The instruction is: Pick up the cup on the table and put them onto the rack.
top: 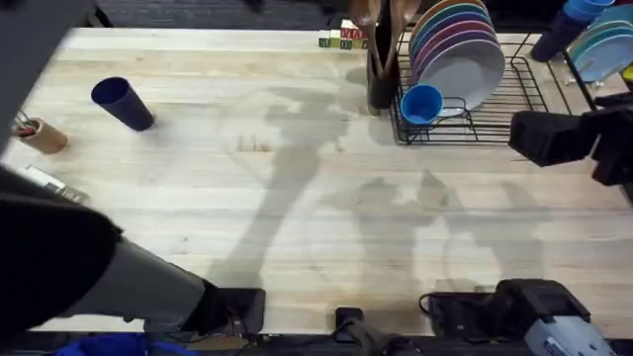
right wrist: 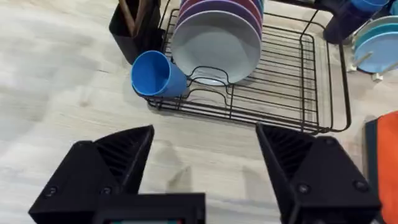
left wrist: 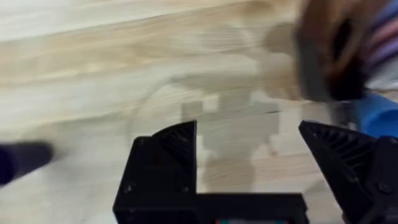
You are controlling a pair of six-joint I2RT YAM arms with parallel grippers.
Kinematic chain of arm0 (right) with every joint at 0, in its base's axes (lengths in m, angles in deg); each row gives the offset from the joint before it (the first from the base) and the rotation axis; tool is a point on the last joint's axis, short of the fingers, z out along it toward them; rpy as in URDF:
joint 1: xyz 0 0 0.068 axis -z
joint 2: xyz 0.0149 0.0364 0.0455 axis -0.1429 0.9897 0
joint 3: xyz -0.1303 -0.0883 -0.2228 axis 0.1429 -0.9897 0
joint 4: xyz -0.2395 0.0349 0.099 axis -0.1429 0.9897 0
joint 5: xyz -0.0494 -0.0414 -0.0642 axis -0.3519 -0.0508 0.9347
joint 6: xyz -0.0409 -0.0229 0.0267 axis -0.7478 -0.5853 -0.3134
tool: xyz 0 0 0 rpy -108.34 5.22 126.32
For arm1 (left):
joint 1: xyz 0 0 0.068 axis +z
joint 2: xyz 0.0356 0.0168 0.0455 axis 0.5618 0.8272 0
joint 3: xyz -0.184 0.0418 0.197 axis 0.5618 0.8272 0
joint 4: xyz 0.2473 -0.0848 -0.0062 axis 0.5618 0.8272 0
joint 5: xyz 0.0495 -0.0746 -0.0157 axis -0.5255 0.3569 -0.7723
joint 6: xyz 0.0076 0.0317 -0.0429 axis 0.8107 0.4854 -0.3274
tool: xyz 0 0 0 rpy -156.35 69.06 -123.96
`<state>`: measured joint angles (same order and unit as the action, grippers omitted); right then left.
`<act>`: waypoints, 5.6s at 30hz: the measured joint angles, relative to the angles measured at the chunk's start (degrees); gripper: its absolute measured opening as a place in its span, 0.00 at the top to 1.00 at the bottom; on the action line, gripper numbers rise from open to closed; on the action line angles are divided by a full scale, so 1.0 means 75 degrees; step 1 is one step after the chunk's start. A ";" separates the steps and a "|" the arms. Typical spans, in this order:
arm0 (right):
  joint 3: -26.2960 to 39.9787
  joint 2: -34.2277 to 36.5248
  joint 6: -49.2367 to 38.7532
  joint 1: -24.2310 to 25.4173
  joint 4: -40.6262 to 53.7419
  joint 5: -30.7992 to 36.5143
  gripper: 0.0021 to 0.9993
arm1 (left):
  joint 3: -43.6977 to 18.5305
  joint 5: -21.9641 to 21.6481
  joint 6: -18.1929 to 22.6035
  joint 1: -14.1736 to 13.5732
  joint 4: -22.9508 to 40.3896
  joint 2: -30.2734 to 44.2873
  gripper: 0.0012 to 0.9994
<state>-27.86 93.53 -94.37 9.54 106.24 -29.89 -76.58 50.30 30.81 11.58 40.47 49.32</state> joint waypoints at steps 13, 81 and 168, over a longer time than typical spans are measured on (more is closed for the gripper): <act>0.0000 -0.0002 -0.0003 0.0000 -0.0005 0.0000 0.00 | -0.0006 -0.0189 0.0006 0.2670 0.1194 -0.0976 0.01; 0.0000 -0.0003 -0.0006 0.0000 -0.0466 0.0003 0.00 | -0.0029 -0.0185 0.0009 0.5533 0.0337 0.2804 0.01; 0.0000 0.0000 -0.1486 0.0000 -0.1224 0.0055 0.00 | -0.0111 -0.0193 0.0876 0.2657 0.1287 0.0357 0.96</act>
<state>-27.86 93.53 -105.51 9.54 97.06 -29.47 -77.41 48.85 37.38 31.51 50.12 52.00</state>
